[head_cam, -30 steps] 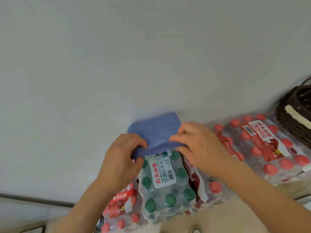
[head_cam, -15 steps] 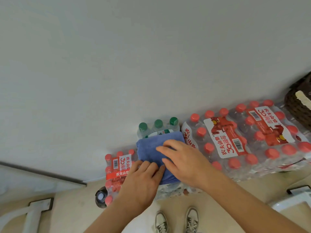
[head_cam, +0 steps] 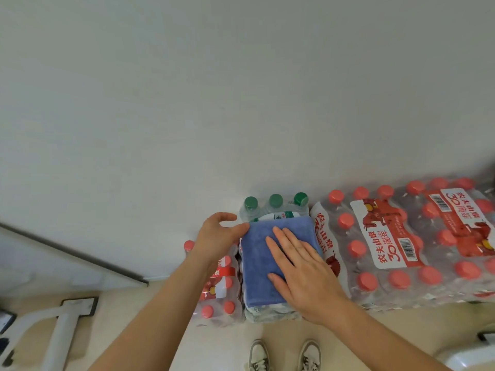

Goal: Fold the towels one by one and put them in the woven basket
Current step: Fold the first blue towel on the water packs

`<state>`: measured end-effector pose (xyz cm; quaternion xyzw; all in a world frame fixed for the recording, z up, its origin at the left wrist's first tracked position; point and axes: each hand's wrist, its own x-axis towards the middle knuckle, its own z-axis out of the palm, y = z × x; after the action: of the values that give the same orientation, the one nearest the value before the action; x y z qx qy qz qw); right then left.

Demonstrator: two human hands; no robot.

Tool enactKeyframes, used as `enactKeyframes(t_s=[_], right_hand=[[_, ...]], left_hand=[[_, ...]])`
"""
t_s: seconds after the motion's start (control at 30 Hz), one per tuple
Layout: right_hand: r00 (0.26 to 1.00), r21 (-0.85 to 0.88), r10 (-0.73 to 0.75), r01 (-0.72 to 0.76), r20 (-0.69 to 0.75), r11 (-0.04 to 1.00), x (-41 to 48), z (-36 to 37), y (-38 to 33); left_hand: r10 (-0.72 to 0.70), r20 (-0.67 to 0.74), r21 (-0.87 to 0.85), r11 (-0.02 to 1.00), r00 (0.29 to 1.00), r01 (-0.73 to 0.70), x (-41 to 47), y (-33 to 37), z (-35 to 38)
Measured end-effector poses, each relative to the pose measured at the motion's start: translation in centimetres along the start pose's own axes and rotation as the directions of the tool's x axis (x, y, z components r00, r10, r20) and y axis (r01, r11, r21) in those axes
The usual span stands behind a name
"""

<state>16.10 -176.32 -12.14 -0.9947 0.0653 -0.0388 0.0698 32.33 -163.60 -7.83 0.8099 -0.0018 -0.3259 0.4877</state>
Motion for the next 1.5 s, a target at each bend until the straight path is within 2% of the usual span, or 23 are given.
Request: enactKeyframes(t_s=[0.1, 0.17, 0.23, 0.27, 0.37, 0.47, 0.6, 0.67, 0.7, 0.77, 0.83, 0.9, 0.97, 1.07, 1.17, 1.2, 1.23, 1.3, 1.37, 1.43, 1.5], right_hand=[[1.000, -0.012, -0.001, 0.002, 0.025, 1.000, -0.1, 0.0, 0.0], [1.000, -0.025, -0.013, 0.013, 0.026, 1.000, -0.1, 0.1, 0.0], [0.999, -0.035, -0.011, 0.012, 0.033, 0.999, -0.2, 0.2, 0.0], [0.999, -0.041, -0.011, 0.013, 0.034, 0.999, -0.1, 0.3, 0.0], [0.998, -0.055, -0.033, 0.036, 0.049, 0.998, -0.1, 0.4, 0.1], [0.997, -0.062, -0.051, 0.055, 0.063, 0.997, -0.1, 0.3, 0.1], [0.995, -0.035, -0.037, 0.040, 0.095, 0.999, -0.1, 0.3, 0.2], [0.994, -0.011, -0.012, 0.013, 0.106, 1.000, 0.0, 0.3, 0.2], [0.994, 0.005, -0.007, 0.006, 0.107, 1.000, 0.0, 0.3, 0.3], [0.994, 0.048, -0.019, 0.014, 0.112, 0.999, 0.0, 0.3, 0.6], [0.995, 0.055, -0.047, 0.042, 0.084, 0.998, -0.3, 0.1, 1.0], [0.993, 0.012, -0.114, 0.114, 0.023, 0.993, -1.1, -0.8, 1.2], [0.981, -0.041, -0.193, 0.192, -0.026, 0.981, -2.5, -1.7, 1.3], [0.974, -0.135, -0.223, 0.216, -0.040, 0.967, -4.4, -1.8, 2.3], [0.970, -0.156, -0.241, 0.235, -0.017, 0.959, -5.3, -0.4, 3.4], [0.967, -0.152, -0.253, 0.246, -0.026, 0.957, -5.4, -0.1, 3.6], [0.963, -0.150, -0.265, 0.256, -0.044, 0.955, -5.3, 0.0, 3.7], [0.957, -0.154, -0.282, 0.269, -0.069, 0.951, -5.1, -0.1, 3.7], [0.956, -0.152, -0.288, 0.276, -0.063, 0.949, -4.9, -0.3, 3.7], [0.952, -0.127, -0.304, 0.298, -0.035, 0.946, -4.6, -0.7, 3.7], [0.944, -0.121, -0.329, 0.326, -0.002, 0.938, -4.2, -1.5, 3.8]], left_hand=[[-0.026, 0.011, -0.033, 0.999, 1.000, 0.026, 0.7, 0.2, 0.1], [0.044, -0.018, -0.014, 0.999, 0.999, -0.044, 0.7, 0.3, 0.4], [0.220, -0.053, 0.198, 0.959, 0.974, -0.205, 0.9, 0.4, 0.6], [0.319, -0.046, 0.332, 0.899, 0.947, -0.286, 1.0, 0.3, 0.7], [0.571, 0.050, 0.582, 0.650, 0.819, -0.489, 1.4, -0.7, 0.6], [0.784, 0.165, 0.672, 0.355, 0.599, -0.650, 1.5, -3.0, 0.9], [0.863, 0.182, 0.703, 0.220, 0.471, -0.676, 0.6, -3.2, 0.9], [0.860, 0.274, 0.650, 0.164, 0.431, -0.742, -0.3, -3.7, 1.1], [0.830, 0.343, 0.634, 0.141, 0.440, -0.761, -0.7, -4.5, 1.3], [0.752, 0.420, 0.633, 0.157, 0.507, -0.758, -1.0, -6.8, 1.5], [0.710, 0.421, 0.657, 0.190, 0.564, -0.730, -0.9, -8.0, 1.3], [0.703, 0.411, 0.687, 0.180, 0.581, -0.704, -0.9, -7.7, 1.3], [0.720, 0.408, 0.714, 0.131, 0.561, -0.688, -1.1, -6.9, 1.5], [0.764, 0.419, 0.734, 0.034, 0.491, -0.679, -1.7, -5.5, 1.8], [0.792, 0.508, 0.646, -0.091, 0.338, -0.758, -2.8, -5.3, 2.3], [0.777, 0.545, 0.602, -0.101, 0.315, -0.792, -3.4, -5.4, 2.5], [0.759, 0.566, 0.573, -0.080, 0.323, -0.816, -4.0, -5.8, 2.6], [0.719, 0.571, 0.579, -0.008, 0.398, -0.815, -5.2, -6.6, 2.4], [0.673, 0.589, 0.601, 0.006, 0.448, -0.799, -5.7, -7.6, 1.9], [0.662, 0.587, 0.612, 0.014, 0.466, -0.791, -5.6, -8.6, 1.6], [0.696, 0.557, 0.603, 0.037, 0.453, -0.797, -5.5, -8.9, 1.6]])
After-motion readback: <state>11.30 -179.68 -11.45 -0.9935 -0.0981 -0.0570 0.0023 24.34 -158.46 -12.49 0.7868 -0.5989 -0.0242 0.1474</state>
